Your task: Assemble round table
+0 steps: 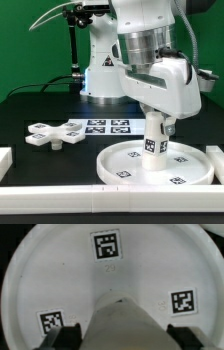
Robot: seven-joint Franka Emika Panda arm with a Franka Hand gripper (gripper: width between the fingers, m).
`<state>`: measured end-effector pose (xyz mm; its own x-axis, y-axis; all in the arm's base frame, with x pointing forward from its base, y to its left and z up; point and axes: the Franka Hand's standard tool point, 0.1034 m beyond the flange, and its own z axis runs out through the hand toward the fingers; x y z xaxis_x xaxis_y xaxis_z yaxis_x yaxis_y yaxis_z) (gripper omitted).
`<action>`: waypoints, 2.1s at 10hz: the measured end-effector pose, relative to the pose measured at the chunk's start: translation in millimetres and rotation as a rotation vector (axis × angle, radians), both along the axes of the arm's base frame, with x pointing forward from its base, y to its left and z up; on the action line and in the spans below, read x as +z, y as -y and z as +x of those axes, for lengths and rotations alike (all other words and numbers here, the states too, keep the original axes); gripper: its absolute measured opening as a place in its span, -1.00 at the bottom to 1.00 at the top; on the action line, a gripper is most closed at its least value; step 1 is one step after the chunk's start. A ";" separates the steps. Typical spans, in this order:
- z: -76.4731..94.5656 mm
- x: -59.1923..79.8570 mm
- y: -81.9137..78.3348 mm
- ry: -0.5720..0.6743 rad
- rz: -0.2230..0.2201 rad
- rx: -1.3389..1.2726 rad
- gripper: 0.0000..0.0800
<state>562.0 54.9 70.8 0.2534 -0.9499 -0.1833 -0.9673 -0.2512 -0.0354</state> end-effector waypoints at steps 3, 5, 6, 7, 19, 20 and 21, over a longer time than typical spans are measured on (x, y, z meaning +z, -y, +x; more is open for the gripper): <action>3.0 -0.8 4.6 -0.021 0.076 -0.334 0.02; 4.9 -0.4 4.8 -0.034 0.107 -0.506 0.02; 5.7 -0.2 4.7 -0.046 0.117 -0.585 0.02; 6.2 0.3 5.1 -0.056 0.123 -0.638 0.02; 4.4 -1.2 1.9 0.065 0.109 -0.010 0.62; 2.6 -1.5 2.3 0.060 0.092 0.094 0.62; 3.0 -1.4 3.3 0.080 0.079 0.213 0.62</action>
Offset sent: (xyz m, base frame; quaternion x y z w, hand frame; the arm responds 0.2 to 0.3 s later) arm -0.0073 -0.0072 -0.0024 0.0352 -0.0234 0.2884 0.9566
